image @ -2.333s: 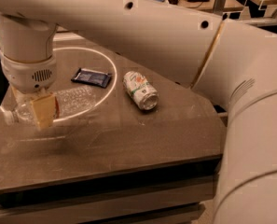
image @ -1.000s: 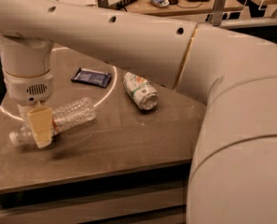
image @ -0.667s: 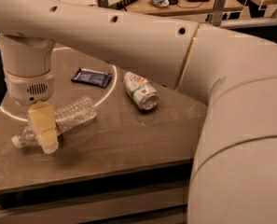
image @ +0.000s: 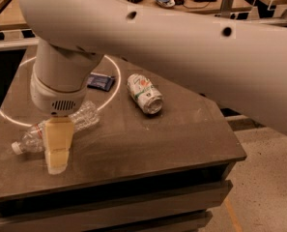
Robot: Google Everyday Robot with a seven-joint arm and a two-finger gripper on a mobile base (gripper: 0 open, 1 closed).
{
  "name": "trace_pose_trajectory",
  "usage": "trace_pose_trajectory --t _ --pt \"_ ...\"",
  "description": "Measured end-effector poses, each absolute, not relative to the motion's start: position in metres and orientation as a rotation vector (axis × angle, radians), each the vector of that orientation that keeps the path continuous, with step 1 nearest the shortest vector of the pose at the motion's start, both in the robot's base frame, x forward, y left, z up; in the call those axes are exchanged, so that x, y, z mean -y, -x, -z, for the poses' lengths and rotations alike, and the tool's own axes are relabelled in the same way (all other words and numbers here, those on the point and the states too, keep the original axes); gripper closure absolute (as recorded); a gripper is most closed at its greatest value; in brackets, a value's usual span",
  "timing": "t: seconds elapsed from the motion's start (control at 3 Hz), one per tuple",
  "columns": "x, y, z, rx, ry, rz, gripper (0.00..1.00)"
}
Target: Knock water bottle over
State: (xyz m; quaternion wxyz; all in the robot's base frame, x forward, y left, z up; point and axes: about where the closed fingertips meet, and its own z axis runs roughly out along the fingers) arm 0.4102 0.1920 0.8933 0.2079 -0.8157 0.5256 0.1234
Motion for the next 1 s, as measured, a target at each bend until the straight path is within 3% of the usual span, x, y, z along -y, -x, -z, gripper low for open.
trace_pose_trajectory --t 0.33,1.0 --pt "-0.151 -0.4 -0.898 -1.582 2.04 -0.288 0.0" --pt "-0.145 -0.414 -0.905 -1.592 1.94 -0.259 0.0"
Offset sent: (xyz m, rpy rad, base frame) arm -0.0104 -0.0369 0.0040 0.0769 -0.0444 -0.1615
